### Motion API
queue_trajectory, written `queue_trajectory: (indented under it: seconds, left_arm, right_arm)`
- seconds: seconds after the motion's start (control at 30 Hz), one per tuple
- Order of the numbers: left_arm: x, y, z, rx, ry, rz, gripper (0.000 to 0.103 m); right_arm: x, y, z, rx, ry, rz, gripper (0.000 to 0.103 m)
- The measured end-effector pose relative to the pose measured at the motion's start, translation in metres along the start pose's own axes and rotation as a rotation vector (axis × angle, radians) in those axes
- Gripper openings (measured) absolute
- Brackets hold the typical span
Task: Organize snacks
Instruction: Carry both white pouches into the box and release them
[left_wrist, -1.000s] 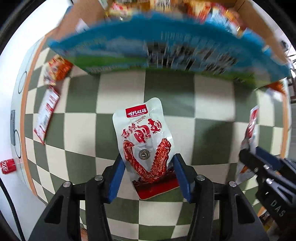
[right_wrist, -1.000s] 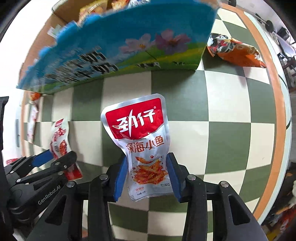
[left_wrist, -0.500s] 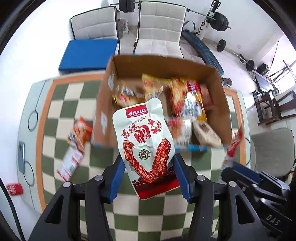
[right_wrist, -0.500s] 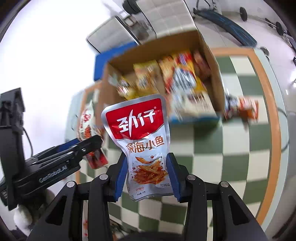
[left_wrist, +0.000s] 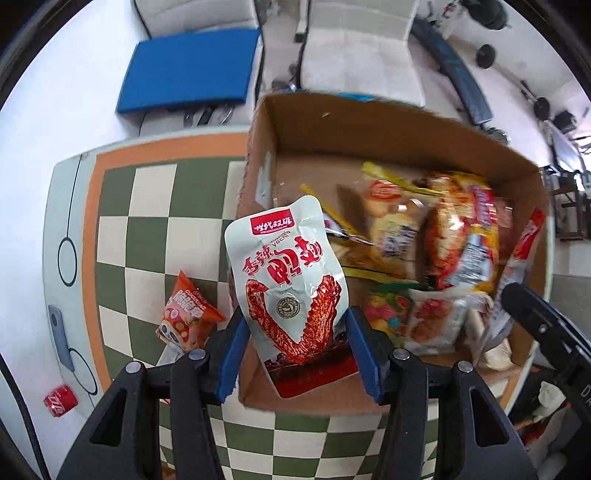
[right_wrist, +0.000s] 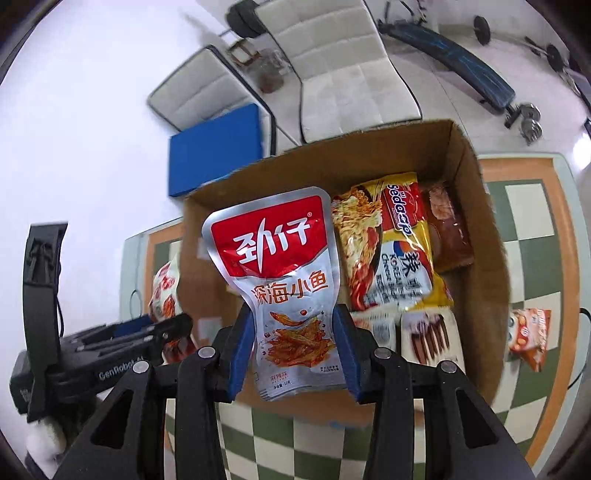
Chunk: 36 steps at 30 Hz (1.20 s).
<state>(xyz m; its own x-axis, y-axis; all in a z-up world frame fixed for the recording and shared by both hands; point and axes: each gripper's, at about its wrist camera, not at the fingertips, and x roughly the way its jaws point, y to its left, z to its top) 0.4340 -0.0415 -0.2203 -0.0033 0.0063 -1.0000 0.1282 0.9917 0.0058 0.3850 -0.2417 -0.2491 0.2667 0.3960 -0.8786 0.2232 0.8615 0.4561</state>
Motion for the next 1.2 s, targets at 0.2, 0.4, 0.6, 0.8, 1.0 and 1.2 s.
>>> queue_trajectory:
  seconds: [0.2, 0.4, 0.6, 0.8, 1.0, 1.2]
  left_arm:
    - [0.032, 0.010, 0.013, -0.070, 0.092, -0.025, 0.052]
    - [0.033, 0.004, 0.013, -0.051, 0.080, -0.059, 0.083]
    - [0.024, -0.001, 0.010, -0.046, 0.048, -0.057, 0.086]
    - [0.006, -0.004, 0.001, -0.038, -0.004, -0.059, 0.086]
    - [-0.018, -0.010, -0.019, -0.038, -0.116, -0.036, 0.086]
    - [-0.046, -0.022, -0.049, -0.005, -0.219, -0.020, 0.086]
  right_arm:
    - [0.036, -0.002, 0.017, 0.017, 0.042, -0.051, 0.061]
    - [0.050, -0.002, 0.022, 0.005, 0.076, -0.085, 0.082]
    - [0.039, -0.009, 0.020, 0.006, 0.057, -0.086, 0.092]
    - [0.021, -0.014, 0.013, -0.018, 0.020, -0.152, 0.097]
    - [0.003, -0.014, -0.008, -0.079, 0.002, -0.217, 0.097]
    - [-0.024, -0.010, -0.036, -0.126, -0.036, -0.250, 0.097]
